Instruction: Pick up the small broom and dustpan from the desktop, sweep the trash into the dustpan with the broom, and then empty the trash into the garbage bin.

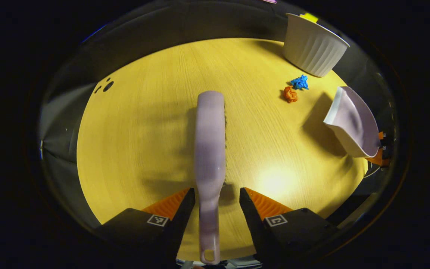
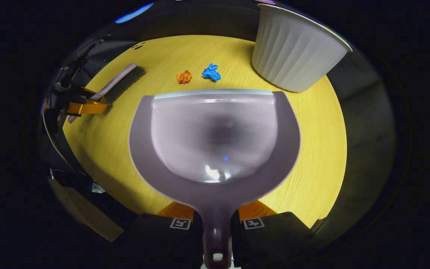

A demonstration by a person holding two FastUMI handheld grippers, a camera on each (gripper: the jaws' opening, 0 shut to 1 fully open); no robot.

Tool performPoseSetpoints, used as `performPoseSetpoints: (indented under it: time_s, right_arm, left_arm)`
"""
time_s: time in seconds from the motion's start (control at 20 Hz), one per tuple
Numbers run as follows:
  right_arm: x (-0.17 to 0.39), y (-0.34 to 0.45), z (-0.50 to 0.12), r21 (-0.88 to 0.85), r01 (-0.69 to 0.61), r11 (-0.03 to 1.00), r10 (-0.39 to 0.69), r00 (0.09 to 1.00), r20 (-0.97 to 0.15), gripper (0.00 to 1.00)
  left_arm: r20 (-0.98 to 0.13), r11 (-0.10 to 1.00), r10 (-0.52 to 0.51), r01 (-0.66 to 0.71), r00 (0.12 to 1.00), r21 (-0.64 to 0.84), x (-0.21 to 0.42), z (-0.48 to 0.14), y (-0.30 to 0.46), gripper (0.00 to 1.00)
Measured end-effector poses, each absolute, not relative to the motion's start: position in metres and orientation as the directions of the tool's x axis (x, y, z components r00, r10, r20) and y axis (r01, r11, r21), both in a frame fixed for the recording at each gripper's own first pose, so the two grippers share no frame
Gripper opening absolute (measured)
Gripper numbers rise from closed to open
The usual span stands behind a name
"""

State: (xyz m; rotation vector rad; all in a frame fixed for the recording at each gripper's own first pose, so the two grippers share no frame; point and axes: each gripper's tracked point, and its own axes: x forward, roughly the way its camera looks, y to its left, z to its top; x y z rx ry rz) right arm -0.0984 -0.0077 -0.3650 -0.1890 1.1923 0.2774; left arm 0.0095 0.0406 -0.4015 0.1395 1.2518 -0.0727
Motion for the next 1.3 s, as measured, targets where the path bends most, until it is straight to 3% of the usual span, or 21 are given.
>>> performPoseSetpoints:
  time_s: [0.25,0.3,0.45,0.55,0.7,0.75,0.85,0.9,1.1,1.3]
  right_arm:
    - [-0.097,-0.007,-0.367,0.02,-0.315,0.949,0.128,0.326,-0.937,0.32]
    - [-0.097,-0.008,-0.367,0.019,-0.321,0.947,0.128,0.322,-0.938,0.39]
    - [-0.098,-0.007,-0.368,0.021,-0.341,0.94,0.133,0.31,-0.941,0.36]
    - [-0.098,-0.006,-0.366,0.026,-0.359,0.933,0.141,0.296,-0.945,0.36]
    - [-0.095,-0.007,-0.364,0.024,-0.414,0.91,0.135,0.241,-0.961,0.36]
    - [-0.093,-0.01,-0.363,0.021,-0.438,0.899,0.127,0.214,-0.969,0.32]
    - [-0.089,-0.013,-0.362,0.018,-0.477,0.879,0.109,0.163,-0.981,0.4]
    - [-0.088,-0.014,-0.362,0.021,-0.49,0.871,0.104,0.143,-0.984,0.36]
    - [-0.08,-0.015,-0.364,0.038,-0.508,0.861,0.101,0.097,-0.99,0.39]
    - [-0.076,-0.02,-0.371,0.029,-0.526,0.85,0.087,0.086,-0.993,0.36]
  left_arm:
    - [-0.952,0.993,0.015,0.106,0.306,0.049,0.02,-0.42,0.038,0.66]
    - [-0.951,0.993,0.016,0.105,0.309,0.051,0.023,-0.422,0.04,0.65]
    - [-0.953,0.99,0.007,0.134,0.302,0.049,0.024,-0.425,0.04,0.51]
    - [-0.955,0.985,0.0,0.167,0.297,0.052,0.027,-0.426,0.038,0.31]
    - [-0.942,0.974,0.042,0.195,0.334,0.112,0.047,-0.413,0.044,0.26]
    - [-0.933,0.974,0.028,0.2,0.36,0.107,0.06,-0.406,0.039,0.26]
    - [-0.928,0.973,-0.012,0.22,0.372,0.076,0.081,-0.395,0.022,0.25]
    - [-0.927,0.967,-0.022,0.242,0.375,0.075,0.092,-0.393,0.015,0.27]
    - [-0.941,0.916,-0.025,0.384,0.338,0.114,0.123,-0.394,-0.017,0.25]
    - [-0.958,0.887,-0.071,0.458,0.279,0.067,0.139,-0.406,-0.056,0.26]
